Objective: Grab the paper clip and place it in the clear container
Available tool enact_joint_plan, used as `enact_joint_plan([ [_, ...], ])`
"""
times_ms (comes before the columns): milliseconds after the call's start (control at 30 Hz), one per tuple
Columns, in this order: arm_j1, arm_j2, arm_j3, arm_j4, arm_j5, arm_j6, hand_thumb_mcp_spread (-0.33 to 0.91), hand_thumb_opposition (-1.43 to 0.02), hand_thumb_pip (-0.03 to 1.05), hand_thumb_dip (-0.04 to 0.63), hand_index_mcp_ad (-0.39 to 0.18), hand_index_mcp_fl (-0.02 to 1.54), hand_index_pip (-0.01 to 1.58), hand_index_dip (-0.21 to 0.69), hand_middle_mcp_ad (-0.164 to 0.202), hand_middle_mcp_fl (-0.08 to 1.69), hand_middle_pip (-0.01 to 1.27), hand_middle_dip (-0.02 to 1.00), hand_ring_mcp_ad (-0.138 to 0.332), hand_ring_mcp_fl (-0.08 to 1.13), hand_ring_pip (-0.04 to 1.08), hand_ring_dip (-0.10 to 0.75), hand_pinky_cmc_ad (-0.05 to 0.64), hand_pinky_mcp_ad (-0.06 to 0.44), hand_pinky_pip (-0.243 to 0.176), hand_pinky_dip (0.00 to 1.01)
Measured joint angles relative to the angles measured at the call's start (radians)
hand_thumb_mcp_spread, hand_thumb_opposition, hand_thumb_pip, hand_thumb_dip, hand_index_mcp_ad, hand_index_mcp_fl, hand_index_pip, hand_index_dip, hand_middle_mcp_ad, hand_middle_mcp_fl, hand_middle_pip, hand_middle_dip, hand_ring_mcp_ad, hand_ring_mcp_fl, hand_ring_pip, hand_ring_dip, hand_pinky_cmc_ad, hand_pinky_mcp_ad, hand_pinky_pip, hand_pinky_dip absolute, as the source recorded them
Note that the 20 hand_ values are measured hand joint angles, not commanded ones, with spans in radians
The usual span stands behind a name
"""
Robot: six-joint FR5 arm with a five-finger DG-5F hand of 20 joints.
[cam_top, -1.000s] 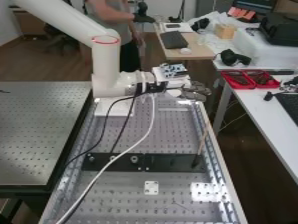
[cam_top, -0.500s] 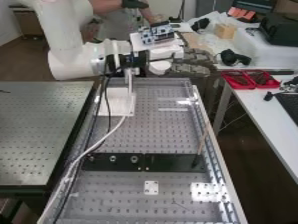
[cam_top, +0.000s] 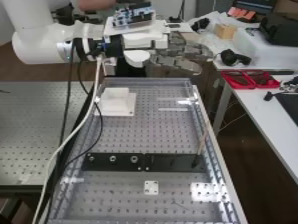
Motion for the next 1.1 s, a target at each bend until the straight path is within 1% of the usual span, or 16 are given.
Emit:
enact_joint_plan([
  [200,-0.023,0.014,0.003,-0.038,-0.026,0.002,0.48,-0.80,0.42,0.279,-0.190,0.44,0.43,0.251,0.024,0.15,0.13,0.19,0.136,0.02,0.11,0.058,0.325,0.227,-0.040,0.18],
  [233,-0.025,0.015,0.003,-0.040,-0.029,0.002,0.47,-0.80,0.42,0.279,-0.190,0.44,0.44,0.265,0.024,0.15,0.13,0.19,0.136,0.02,0.11,0.058,0.325,0.227,-0.040,0.18],
  [367,-0.038,0.021,0.004,-0.050,-0.039,0.001,0.48,-0.80,0.42,0.279,-0.190,0.44,0.42,0.267,0.024,0.15,0.14,0.19,0.136,0.02,0.11,0.058,0.328,0.227,-0.038,0.18],
  [433,-0.042,0.024,0.004,-0.052,-0.041,-0.002,0.47,-0.80,0.40,0.279,-0.190,0.44,0.42,0.267,0.024,0.15,0.13,0.19,0.136,0.02,0.11,0.058,0.328,0.227,-0.038,0.18],
  [633,-0.049,0.041,-0.009,-0.050,-0.034,-0.010,0.47,-0.80,0.39,0.279,-0.190,0.44,0.40,0.269,0.024,0.15,0.13,0.19,0.136,0.02,0.11,0.058,0.328,0.227,-0.038,0.18],
  [800,-0.049,0.061,-0.032,-0.037,-0.005,-0.008,0.48,-0.80,0.39,0.279,-0.190,0.44,0.40,0.272,0.024,0.15,0.13,0.19,0.136,0.02,0.11,0.058,0.325,0.232,-0.038,0.18],
  [1100,-0.046,0.068,-0.040,-0.026,0.010,-0.002,0.47,-0.80,0.39,0.279,-0.190,0.44,0.40,0.283,0.024,0.15,0.14,0.19,0.136,0.02,0.11,0.058,0.328,0.232,-0.038,0.18],
])
